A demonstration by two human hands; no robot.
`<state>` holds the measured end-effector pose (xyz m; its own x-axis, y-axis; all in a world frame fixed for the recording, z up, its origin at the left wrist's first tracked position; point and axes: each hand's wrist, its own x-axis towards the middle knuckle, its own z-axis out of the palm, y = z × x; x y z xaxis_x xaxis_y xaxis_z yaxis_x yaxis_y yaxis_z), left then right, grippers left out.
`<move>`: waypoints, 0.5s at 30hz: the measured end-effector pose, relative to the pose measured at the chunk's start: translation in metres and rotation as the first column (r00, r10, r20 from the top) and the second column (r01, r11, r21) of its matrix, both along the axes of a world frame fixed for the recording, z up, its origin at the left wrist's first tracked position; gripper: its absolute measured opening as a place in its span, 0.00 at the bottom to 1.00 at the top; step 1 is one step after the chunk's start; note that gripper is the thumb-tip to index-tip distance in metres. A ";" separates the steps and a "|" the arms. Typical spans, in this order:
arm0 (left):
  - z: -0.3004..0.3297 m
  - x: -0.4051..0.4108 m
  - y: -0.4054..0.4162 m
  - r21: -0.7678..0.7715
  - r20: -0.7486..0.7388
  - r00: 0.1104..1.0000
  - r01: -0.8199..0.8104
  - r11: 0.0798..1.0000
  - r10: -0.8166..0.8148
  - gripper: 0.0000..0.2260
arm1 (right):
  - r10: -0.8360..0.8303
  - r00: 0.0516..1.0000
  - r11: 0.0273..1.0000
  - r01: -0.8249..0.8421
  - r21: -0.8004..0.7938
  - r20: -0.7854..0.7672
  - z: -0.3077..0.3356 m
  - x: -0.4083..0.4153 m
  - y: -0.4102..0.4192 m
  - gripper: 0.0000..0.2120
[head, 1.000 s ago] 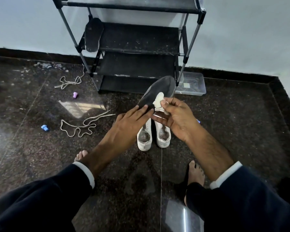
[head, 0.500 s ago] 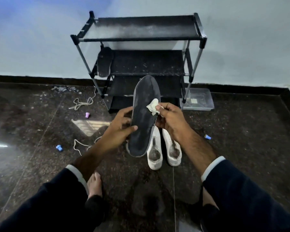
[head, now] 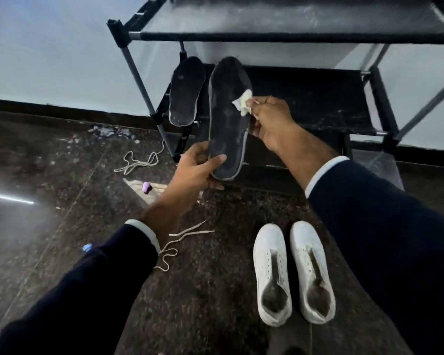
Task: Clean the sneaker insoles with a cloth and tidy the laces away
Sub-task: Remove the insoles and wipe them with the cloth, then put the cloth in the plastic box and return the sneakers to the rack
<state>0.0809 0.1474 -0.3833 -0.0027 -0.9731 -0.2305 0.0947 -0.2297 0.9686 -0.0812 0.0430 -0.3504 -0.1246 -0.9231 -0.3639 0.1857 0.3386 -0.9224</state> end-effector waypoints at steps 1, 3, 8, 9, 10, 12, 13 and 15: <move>-0.004 0.000 -0.010 0.002 -0.036 0.999 -0.029 1.000 0.029 0.17 | -0.001 1.000 1.000 0.001 0.003 -0.015 -0.001 0.004 -0.015 0.07; -0.005 -0.001 -0.029 0.001 -0.085 0.993 -0.082 0.997 0.082 0.16 | -0.006 0.999 1.000 0.007 0.009 -0.043 -0.001 0.010 -0.039 0.09; -0.005 -0.005 -0.071 0.039 -0.129 0.969 -0.205 0.978 0.209 0.10 | -0.038 0.995 0.998 0.042 0.047 -0.093 -0.002 0.019 -0.092 0.11; -0.006 -0.005 -0.077 0.052 -0.126 0.964 -0.227 0.972 0.232 0.11 | -0.045 0.990 0.998 0.050 0.041 -0.131 -0.004 0.021 -0.101 0.11; -0.009 -0.005 -0.082 0.063 -0.116 0.958 -0.255 0.965 0.261 0.12 | -0.049 0.986 0.998 0.057 0.041 -0.162 -0.007 0.023 -0.110 0.10; -0.015 -0.004 -0.088 0.059 -0.081 0.947 -0.308 0.950 0.312 0.13 | -0.050 0.981 0.997 0.061 0.051 -0.189 -0.012 0.026 -0.124 0.08; -0.018 -0.004 -0.091 0.050 -0.061 0.942 -0.326 0.944 0.329 0.12 | -0.050 0.977 0.996 0.062 0.056 -0.207 -0.014 0.028 -0.131 0.07; -0.021 -0.003 -0.095 0.022 -0.021 0.936 -0.351 0.936 0.351 0.12 | -0.031 0.969 0.997 0.048 0.064 -0.243 -0.019 0.031 -0.140 0.08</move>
